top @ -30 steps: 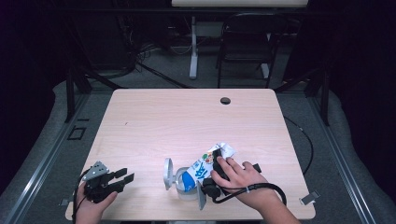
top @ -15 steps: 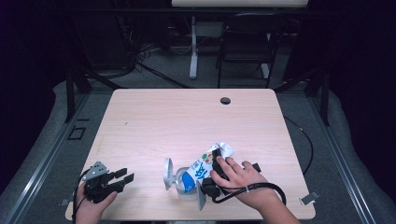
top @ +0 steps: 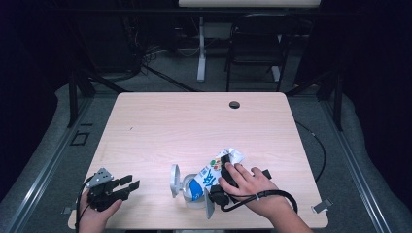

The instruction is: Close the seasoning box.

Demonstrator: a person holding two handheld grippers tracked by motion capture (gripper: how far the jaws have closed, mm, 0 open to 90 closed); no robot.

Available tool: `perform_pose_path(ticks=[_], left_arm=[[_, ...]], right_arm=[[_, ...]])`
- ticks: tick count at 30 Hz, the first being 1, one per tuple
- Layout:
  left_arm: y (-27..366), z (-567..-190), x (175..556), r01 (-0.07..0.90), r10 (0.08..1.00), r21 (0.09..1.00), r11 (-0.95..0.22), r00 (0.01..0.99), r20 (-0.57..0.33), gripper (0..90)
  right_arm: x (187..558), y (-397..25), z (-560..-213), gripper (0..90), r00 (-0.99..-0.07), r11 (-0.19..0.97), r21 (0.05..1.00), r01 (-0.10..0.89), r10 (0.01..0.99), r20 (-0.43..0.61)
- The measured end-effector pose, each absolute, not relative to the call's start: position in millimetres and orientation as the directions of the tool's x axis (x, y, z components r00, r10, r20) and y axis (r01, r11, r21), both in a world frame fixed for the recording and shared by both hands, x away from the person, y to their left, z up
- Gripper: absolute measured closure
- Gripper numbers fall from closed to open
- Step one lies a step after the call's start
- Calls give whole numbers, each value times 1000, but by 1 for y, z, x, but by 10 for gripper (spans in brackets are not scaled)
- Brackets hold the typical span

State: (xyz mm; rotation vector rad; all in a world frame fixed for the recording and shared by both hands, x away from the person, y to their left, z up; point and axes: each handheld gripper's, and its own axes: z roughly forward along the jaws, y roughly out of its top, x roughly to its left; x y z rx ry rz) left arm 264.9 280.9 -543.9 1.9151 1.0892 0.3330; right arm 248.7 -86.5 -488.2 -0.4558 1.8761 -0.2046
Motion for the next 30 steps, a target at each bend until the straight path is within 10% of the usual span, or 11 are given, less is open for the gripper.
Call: perform_pose_path(ticks=[30], left_arm=[[282, -544, 265, 564, 798, 793, -231, 576, -177, 580]], right_arm=[[245, -89, -486, 854, -362, 950, -252, -185, -304, -881]])
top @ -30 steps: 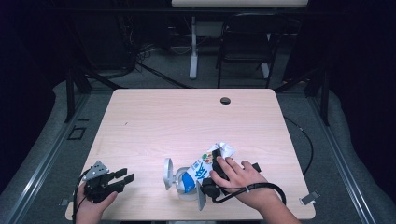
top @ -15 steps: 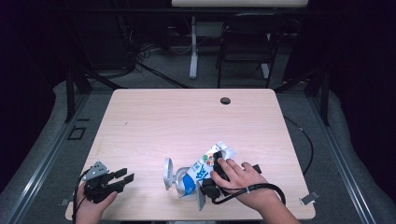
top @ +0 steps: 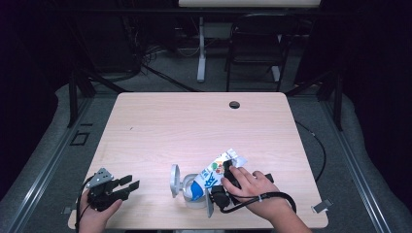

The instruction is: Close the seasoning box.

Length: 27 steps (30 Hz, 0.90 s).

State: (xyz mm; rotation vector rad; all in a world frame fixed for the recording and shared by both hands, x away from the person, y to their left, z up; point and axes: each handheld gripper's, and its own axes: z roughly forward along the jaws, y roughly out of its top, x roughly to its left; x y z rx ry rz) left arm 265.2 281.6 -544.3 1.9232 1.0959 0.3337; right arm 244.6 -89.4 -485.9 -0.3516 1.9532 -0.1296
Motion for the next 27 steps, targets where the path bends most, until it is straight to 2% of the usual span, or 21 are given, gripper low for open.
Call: perform_pose_path(ticks=[15, 18, 27], left_arm=[[279, -546, 265, 570, 800, 792, -219, 569, -189, 580], [279, -546, 265, 571, 799, 792, -219, 571, -191, 580], [282, -544, 264, 564, 802, 798, -211, 567, -189, 580]], right_arm=[[244, -94, -485, 858, -398, 966, -190, -175, -246, -884], [243, -93, -483, 859, -395, 963, -215, -165, -264, -880], [242, -93, -482, 860, -416, 971, -167, -171, -225, -881]])
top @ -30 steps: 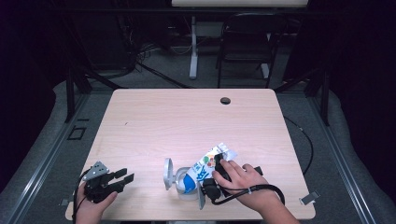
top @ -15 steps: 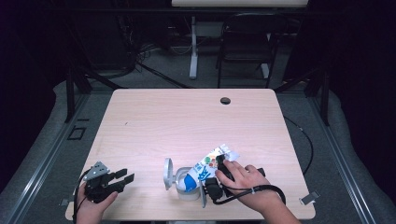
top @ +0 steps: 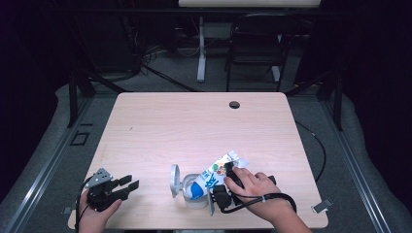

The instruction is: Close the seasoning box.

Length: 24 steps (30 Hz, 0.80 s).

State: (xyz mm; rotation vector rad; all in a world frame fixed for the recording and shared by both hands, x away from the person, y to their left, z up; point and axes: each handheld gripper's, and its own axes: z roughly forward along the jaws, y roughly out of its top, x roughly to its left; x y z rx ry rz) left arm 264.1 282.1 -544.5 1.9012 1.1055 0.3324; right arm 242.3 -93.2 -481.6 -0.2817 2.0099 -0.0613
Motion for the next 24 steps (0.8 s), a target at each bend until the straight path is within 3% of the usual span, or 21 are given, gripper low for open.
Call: perform_pose_path(ticks=[11, 24], left_arm=[[284, -544, 264, 568, 805, 797, -207, 562, -192, 580], [285, -547, 264, 575, 806, 791, -211, 559, -192, 580]], right_arm=[[240, -92, -480, 861, -461, 981, -120, -150, -177, -870], [243, -104, -484, 863, -553, 990, 98, -106, 23, -833]])
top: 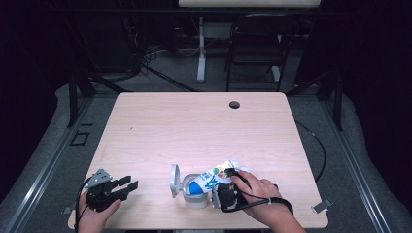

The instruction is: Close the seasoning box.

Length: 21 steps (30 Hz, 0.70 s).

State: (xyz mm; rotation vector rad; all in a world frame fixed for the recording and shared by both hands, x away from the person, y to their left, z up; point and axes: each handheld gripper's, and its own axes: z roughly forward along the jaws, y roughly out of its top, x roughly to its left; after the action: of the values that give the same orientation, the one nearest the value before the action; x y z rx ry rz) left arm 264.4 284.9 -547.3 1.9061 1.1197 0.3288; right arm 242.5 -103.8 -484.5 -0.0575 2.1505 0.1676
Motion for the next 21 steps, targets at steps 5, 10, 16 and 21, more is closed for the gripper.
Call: perform_pose_path(ticks=[5, 10, 16, 21], left_arm=[[286, -547, 265, 577, 807, 789, -214, 559, -190, 580], [285, -547, 265, 570, 807, 793, -215, 561, -184, 580], [287, -546, 264, 566, 808, 798, -209, 560, -185, 580], [287, -545, 264, 559, 803, 801, -213, 567, -182, 580]], right_arm=[[241, -106, -486, 863, -573, 983, 158, -89, 80, -816], [241, -108, -487, 863, -594, 970, 234, -68, 148, -790], [241, -111, -487, 863, -622, 942, 333, -50, 232, -748], [238, -111, -493, 863, -641, 911, 413, -22, 304, -704]])
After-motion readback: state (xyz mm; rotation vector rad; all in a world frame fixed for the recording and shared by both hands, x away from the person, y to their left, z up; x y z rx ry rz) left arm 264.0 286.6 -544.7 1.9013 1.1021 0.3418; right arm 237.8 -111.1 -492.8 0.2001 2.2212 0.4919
